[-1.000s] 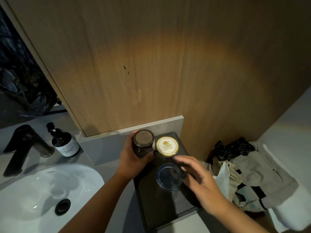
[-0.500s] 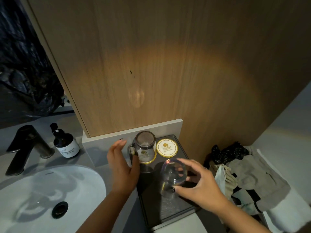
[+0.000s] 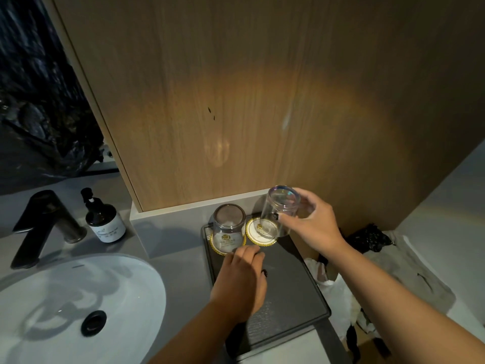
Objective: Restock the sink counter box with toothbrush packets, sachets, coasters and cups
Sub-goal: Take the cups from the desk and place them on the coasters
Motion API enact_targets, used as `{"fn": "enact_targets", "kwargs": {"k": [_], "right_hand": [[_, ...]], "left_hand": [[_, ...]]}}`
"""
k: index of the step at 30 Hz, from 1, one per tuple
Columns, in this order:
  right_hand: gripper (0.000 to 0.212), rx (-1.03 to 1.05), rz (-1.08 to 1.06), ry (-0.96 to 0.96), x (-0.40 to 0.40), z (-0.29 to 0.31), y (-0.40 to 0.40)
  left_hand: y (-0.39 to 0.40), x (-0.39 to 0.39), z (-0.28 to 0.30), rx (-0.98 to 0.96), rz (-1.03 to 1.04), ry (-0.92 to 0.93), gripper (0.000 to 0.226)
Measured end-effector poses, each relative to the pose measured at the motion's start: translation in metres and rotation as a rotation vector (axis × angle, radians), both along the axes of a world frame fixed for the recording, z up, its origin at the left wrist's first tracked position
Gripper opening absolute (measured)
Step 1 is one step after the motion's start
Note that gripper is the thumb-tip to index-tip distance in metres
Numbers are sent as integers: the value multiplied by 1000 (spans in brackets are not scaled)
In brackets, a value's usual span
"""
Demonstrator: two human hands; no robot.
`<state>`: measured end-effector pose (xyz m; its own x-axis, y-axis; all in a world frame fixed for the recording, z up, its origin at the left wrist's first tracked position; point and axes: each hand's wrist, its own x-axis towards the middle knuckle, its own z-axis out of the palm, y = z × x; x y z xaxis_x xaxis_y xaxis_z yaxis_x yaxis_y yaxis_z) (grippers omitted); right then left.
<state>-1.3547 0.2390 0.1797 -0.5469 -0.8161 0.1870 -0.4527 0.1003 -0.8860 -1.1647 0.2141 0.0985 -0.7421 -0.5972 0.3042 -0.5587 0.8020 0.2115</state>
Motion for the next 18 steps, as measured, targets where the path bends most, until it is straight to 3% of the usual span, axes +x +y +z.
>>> {"fn": "enact_targets", "kwargs": {"k": [3, 6, 18], "right_hand": [[70, 20, 15, -9, 3, -9, -10], [61, 31, 27, -19, 6, -14, -16], [62, 46, 74, -56, 10, -27, -21]], "left_hand": [[0, -1, 4, 7, 41, -49, 55], [0, -2, 4, 16, 60, -94, 62], [-3, -2, 3, 16, 46, -133, 67]]}}
